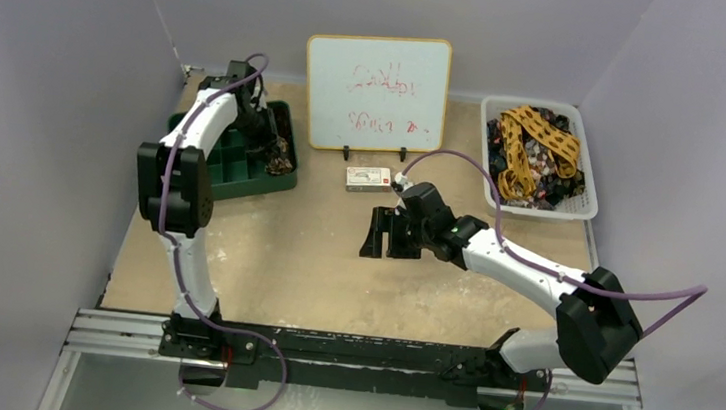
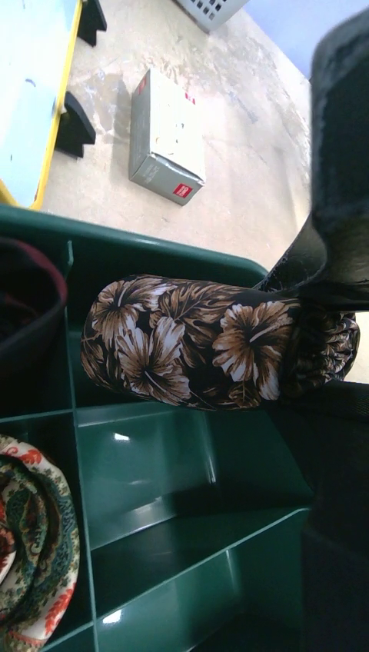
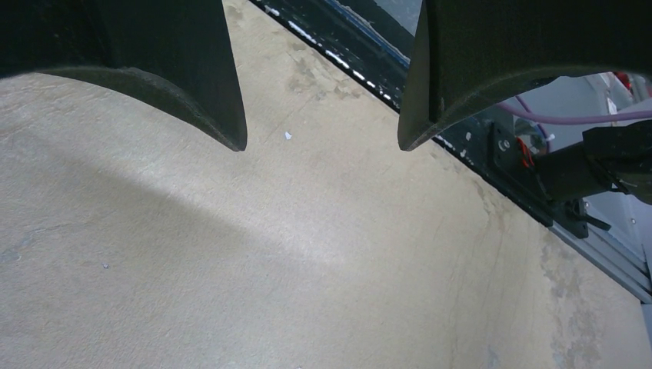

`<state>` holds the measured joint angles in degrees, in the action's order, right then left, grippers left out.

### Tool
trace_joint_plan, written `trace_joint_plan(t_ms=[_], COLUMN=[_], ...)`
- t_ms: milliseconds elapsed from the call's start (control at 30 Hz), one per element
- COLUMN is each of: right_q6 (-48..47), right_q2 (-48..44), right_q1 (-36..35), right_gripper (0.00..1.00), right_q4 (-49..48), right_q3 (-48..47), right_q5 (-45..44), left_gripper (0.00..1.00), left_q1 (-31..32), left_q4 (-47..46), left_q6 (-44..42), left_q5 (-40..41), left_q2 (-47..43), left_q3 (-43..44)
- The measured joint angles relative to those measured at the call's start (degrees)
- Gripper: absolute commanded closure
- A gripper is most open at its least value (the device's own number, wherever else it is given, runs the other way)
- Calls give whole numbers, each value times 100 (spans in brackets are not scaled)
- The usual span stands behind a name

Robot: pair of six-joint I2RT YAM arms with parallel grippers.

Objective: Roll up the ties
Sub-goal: Place the tie in the storage box.

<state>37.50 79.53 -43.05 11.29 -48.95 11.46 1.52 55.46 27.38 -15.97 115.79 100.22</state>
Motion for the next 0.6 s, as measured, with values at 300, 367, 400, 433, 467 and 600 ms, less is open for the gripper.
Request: trace_joint_plan(t_ms=[300,367,400,433,467,600], right_q6=[-9,-13,-17,-22,-24,-26], right_q2=[83,138,153,166,184,190], right_q1=[7,11,11,11,11,31], right_gripper=[25,25,25,25,25,25], right_q4=[0,0,0,2,2,2], right_q3=[-2,-2,-2,-2,-2,-2], right_q5=[-2,-2,-2,0,-2,-2], left_gripper=[79,78,77,77,77,76], left_q1=[13,33,46,61,90,214], left_q4=[332,463,518,564,623,835], left_q6=[-98,-107,-107,-109,-116,-146], left_q5=[210,243,269,282,321,446], left_q2=[260,372,439,505,584,820], left_q3=[348,533,634,719,828,1110])
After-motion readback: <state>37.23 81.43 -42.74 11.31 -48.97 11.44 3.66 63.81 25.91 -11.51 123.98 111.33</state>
